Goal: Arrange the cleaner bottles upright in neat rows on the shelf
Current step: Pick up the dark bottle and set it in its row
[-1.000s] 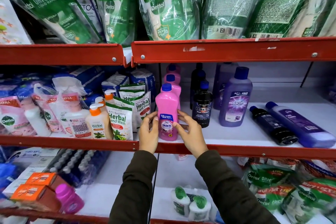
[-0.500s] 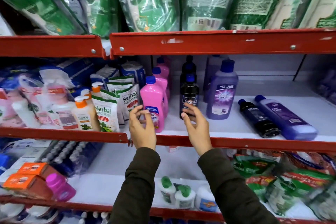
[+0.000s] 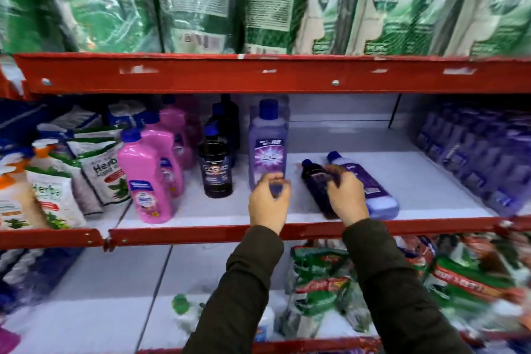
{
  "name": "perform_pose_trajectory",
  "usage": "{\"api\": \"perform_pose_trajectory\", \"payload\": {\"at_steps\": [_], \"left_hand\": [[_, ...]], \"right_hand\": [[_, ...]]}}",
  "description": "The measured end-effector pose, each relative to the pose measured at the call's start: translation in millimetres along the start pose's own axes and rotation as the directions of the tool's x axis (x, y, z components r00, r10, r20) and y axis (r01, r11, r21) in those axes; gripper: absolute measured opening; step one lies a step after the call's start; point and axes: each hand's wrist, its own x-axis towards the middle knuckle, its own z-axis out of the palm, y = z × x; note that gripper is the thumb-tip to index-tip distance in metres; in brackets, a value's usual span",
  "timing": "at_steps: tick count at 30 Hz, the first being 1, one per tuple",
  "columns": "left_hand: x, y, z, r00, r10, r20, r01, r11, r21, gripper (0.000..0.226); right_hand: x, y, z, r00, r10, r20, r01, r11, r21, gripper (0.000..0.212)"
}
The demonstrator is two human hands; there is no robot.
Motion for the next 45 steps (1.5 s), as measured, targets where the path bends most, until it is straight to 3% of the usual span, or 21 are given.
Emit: {"api": "perform_pose_trajectory", "payload": {"at_steps": [3, 5, 8, 10, 13, 14, 16, 18, 22, 26, 31, 37, 45], "left_hand": [[16, 9, 41, 0.973, -0.166, 0.161, 0.156, 0.985, 0.071, 0.028], [28, 15, 64, 0.941, -0.249, 0.228, 0.195, 0.952, 0.237, 0.033], [39, 24, 80, 0.898, -0.371, 0.236, 0.287, 0.901, 0.325, 0.044], [51, 16, 89, 0.874, -0.436, 0.212, 0.376, 0.886, 0.272, 0.051], [77, -21, 105, 0.830, -0.511, 0.224, 0.505, 0.859, 0.086, 0.096], [77, -23, 104, 0.812, -0.532, 0.241, 0.550, 0.835, -0.011, 0.095], [54, 7, 89, 0.795, -0.538, 0.282, 0.592, 0.789, -0.164, 0.056], [39, 25, 80, 0.802, -0.508, 0.315, 0.584, 0.777, -0.234, 0.033], [31, 30, 78, 0.823, -0.458, 0.336, 0.561, 0.749, -0.353, 0.042], [23, 30, 76, 0.895, -0.318, 0.312, 0.423, 0.828, -0.368, 0.043], [13, 29, 61, 0.936, -0.149, 0.319, 0.253, 0.915, -0.313, 0.034], [7, 37, 17, 0.957, -0.062, 0.284, 0.164, 0.922, -0.351, 0.044], [11, 17, -76, 0.990, 0.033, 0.136, 0.012, 0.948, -0.317, 0.044]], "right_hand": [[20, 9, -10, 0.988, 0.078, 0.133, -0.058, 0.987, -0.150, 0.039], [28, 10, -9, 0.977, 0.095, 0.189, -0.058, 0.980, -0.191, 0.039], [36, 9, -5, 0.965, 0.141, 0.223, -0.082, 0.963, -0.256, 0.035], [41, 8, -4, 0.955, 0.169, 0.243, -0.094, 0.952, -0.293, 0.035], [46, 10, -4, 0.942, 0.202, 0.267, -0.117, 0.946, -0.302, 0.036], [45, 11, -5, 0.940, 0.209, 0.271, -0.127, 0.949, -0.289, 0.035], [47, 14, -6, 0.936, 0.216, 0.277, -0.143, 0.955, -0.258, 0.033], [47, 16, -7, 0.935, 0.217, 0.282, -0.153, 0.961, -0.231, 0.033], [44, 16, -17, 0.936, 0.194, 0.292, -0.168, 0.979, -0.111, 0.032], [47, 23, -30, 0.939, 0.154, 0.309, -0.182, 0.981, 0.063, 0.029], [31, 14, -50, 0.935, 0.117, 0.334, -0.257, 0.873, 0.414, 0.027], [12, -3, -40, 0.942, 0.015, 0.335, -0.183, 0.859, 0.477, 0.044], [-30, -61, 27, 0.948, -0.152, 0.279, -0.020, 0.848, 0.530, 0.038]]}}
